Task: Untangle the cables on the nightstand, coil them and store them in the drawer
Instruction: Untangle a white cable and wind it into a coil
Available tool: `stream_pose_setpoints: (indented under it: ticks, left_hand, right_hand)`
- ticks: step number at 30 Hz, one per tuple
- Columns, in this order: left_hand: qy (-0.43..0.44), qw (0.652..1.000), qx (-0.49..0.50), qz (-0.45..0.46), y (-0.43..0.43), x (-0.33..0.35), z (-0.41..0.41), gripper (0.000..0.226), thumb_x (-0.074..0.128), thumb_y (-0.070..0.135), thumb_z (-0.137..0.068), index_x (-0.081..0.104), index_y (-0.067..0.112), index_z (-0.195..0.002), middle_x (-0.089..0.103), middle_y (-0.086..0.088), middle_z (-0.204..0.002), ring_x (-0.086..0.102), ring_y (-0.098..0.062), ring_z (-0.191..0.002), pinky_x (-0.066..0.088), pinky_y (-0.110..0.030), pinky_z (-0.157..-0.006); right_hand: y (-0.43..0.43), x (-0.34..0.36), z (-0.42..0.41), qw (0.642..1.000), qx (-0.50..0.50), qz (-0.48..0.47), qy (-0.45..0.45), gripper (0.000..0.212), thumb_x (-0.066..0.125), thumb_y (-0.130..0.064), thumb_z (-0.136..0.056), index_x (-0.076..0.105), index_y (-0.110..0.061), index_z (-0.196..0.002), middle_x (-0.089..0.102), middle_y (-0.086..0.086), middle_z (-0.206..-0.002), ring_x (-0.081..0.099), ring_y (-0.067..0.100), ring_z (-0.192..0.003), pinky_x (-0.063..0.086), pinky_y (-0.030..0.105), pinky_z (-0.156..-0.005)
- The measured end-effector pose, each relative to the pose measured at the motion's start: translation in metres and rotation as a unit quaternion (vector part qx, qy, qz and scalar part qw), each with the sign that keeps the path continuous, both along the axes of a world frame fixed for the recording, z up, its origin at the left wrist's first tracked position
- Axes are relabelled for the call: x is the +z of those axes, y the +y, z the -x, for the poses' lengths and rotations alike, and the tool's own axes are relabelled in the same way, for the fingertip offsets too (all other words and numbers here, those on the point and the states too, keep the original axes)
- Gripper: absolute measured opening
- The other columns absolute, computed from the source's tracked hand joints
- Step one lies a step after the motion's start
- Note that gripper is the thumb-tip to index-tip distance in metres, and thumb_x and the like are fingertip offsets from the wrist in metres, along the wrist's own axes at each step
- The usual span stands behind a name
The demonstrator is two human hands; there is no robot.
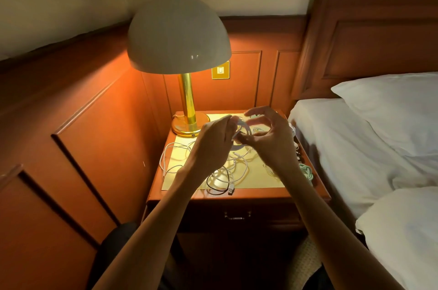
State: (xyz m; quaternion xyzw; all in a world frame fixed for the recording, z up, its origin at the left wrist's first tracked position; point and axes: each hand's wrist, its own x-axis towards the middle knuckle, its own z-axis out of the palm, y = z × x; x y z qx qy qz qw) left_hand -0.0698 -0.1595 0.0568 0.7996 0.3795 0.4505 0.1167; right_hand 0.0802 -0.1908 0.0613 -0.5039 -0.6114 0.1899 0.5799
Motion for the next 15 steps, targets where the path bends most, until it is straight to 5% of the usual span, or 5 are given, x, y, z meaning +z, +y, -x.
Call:
stream_pose_setpoints:
  ticks: [3, 5, 8, 11, 15]
  left_hand:
    - [-0.023, 0.999, -0.015, 0.031, 0.005, 0.002, 0.003, 0.025, 0.044, 0.016, -0.106, 0.064, 0.011, -0.092, 0.051, 0.022, -0.065, 0.056, 0.008, -0.056, 0.036, -0.008, -0.047]
    - [-0.034, 0.997, -0.044, 0.054, 0.005, 0.005, 0.005, 0.026, 0.043, 0.016, -0.107, 0.063, 0.016, -0.09, 0.052, 0.023, -0.058, 0.053, 0.007, -0.052, 0.034, -0.007, -0.048]
    - [-0.039, 0.995, -0.064, 0.068, -0.004, 0.01, 0.001, 0.029, 0.04, 0.02, -0.108, 0.059, 0.024, -0.086, 0.055, 0.026, -0.057, 0.053, 0.009, -0.054, 0.034, -0.006, -0.051]
    - [-0.04, 0.998, -0.057, 0.014, -0.01, 0.008, -0.005, 0.031, 0.042, 0.019, -0.107, 0.069, 0.007, -0.099, 0.053, 0.03, -0.07, 0.057, 0.015, -0.067, 0.037, -0.003, -0.059]
    - [-0.026, 0.999, -0.024, -0.02, -0.002, -0.004, -0.002, 0.03, 0.043, 0.02, -0.107, 0.069, 0.008, -0.099, 0.055, 0.024, -0.074, 0.061, 0.005, -0.066, 0.04, -0.008, -0.057]
  right_hand:
    - [0.005, -0.015, -0.003, 0.94, -0.059, -0.234, -0.243, 0.031, 0.081, -0.019, -0.083, 0.073, -0.018, -0.113, 0.069, 0.003, -0.108, 0.068, 0.01, -0.079, 0.057, 0.025, -0.063]
    - [0.004, -0.019, -0.006, 0.896, -0.071, -0.326, -0.294, 0.017, 0.073, -0.013, -0.092, 0.076, -0.01, -0.108, 0.072, 0.008, -0.101, 0.069, 0.019, -0.082, 0.057, 0.031, -0.068]
    - [-0.004, -0.013, 0.001, 0.936, -0.076, -0.314, -0.14, 0.007, 0.069, -0.005, -0.092, 0.075, -0.006, -0.095, 0.073, 0.001, -0.091, 0.068, 0.012, -0.083, 0.054, 0.022, -0.074]
    - [-0.013, 0.001, 0.016, 0.977, -0.067, -0.156, 0.128, 0.016, 0.053, -0.014, -0.101, 0.067, -0.015, -0.093, 0.07, -0.002, -0.081, 0.069, 0.012, -0.075, 0.055, 0.021, -0.067]
    - [-0.005, 0.021, 0.003, 0.929, 0.015, 0.13, 0.346, 0.02, 0.05, -0.021, -0.104, 0.066, -0.013, -0.096, 0.07, 0.006, -0.086, 0.074, 0.018, -0.07, 0.059, 0.03, -0.06]
